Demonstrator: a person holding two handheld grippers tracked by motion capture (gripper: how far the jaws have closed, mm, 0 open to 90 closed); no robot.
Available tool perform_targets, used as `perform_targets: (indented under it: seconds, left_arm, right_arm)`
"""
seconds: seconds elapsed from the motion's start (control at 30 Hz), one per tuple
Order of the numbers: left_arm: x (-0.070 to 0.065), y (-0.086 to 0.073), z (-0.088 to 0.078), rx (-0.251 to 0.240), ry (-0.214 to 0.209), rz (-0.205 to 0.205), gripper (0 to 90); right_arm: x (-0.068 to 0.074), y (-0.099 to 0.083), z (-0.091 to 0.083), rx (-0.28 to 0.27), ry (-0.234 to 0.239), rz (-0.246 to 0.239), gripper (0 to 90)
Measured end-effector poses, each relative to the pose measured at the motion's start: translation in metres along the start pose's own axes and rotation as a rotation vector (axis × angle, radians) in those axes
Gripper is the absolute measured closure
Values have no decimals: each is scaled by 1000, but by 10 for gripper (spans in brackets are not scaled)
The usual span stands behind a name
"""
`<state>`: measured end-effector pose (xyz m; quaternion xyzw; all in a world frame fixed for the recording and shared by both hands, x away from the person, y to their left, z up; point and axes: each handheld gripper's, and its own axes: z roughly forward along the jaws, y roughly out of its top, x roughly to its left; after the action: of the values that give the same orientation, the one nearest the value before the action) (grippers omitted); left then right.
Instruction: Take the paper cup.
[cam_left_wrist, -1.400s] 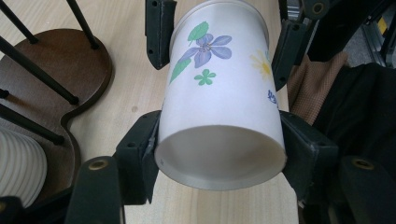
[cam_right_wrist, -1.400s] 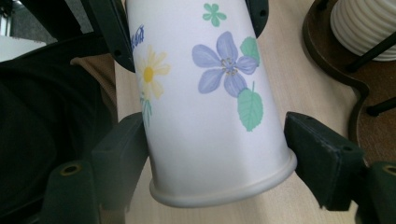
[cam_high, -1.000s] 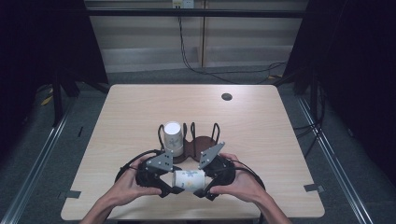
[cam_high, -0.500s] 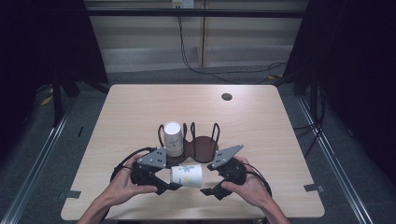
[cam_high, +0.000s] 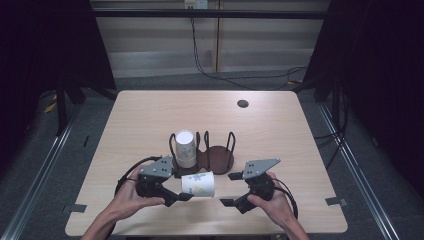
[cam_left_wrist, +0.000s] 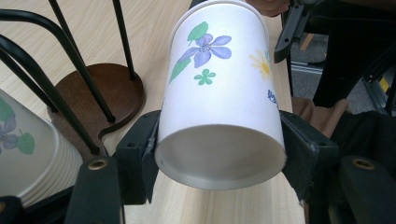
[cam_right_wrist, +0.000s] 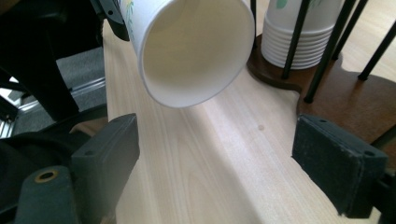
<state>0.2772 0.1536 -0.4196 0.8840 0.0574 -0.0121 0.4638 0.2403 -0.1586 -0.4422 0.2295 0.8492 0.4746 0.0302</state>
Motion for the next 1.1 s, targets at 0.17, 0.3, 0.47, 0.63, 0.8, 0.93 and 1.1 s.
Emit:
perform_targets:
  seconds: [0.17,0.3,0.47,0.63,0.8,0.93,1.1]
  left_arm:
    - [-2,-3,1,-61,-3,-16,362]
    - [-2,-4,3,-93,-2,-14,361]
    - [-2,-5,2,-137,-4,-23,361]
    - [-2,-5,2,-171,-2,-30,361]
    - [-3,-4,3,-190,-12,-37,360]
    - [-5,-4,6,-193,-19,-36,361]
    - [-7,-3,11,-193,-36,-27,361]
  right_arm:
    - [0,-2,-2,-47,-2,6,145]
    - [0,-2,-3,-74,5,10,145]
    - [0,-1,-5,-98,11,11,145]
    - [0,0,-6,-126,8,11,143]
    - [1,2,-7,-141,23,13,142]
    - [2,4,-5,-155,36,13,141]
    - [3,8,-5,-191,59,8,142]
